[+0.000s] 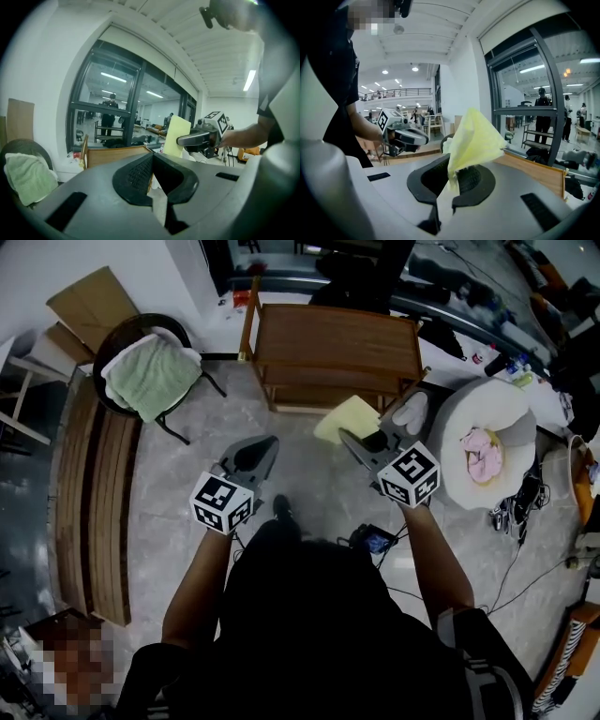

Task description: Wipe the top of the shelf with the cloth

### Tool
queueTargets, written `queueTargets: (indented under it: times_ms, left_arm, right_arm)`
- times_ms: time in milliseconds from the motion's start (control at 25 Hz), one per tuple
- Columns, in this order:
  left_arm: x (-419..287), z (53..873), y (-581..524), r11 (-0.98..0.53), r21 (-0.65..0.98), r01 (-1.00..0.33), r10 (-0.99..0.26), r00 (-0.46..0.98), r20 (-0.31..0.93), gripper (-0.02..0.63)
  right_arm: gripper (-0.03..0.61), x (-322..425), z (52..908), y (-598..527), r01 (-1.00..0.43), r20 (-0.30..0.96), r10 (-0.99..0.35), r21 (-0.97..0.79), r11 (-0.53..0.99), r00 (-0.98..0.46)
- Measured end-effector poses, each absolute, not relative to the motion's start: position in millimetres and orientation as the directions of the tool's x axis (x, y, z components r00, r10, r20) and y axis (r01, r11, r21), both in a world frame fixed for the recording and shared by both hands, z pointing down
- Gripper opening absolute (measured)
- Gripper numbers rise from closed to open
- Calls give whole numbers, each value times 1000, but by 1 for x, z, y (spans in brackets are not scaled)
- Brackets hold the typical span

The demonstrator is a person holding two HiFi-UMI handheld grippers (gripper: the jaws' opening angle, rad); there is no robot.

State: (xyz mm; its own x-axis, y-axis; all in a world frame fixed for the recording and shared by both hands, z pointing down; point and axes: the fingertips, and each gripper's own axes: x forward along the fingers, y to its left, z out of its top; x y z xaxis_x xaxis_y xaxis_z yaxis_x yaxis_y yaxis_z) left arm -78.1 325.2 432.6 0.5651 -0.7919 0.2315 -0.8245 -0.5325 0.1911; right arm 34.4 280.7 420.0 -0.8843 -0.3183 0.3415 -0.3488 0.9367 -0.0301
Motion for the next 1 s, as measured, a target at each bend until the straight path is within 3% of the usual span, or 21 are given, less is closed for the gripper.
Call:
queueTargets:
  times_ms: [440, 1000]
  left_arm:
    - [-147, 422, 216, -595, 194, -780, -757, 625, 191, 6]
    - [-177, 437, 81, -553, 201, -808, -774, 588, 235, 6]
  right_arm:
    - [31, -66, 425, 200, -355, 350, -314, -56, 933, -882]
    - [31, -112, 448, 74, -323, 362, -265, -110, 940, -894]
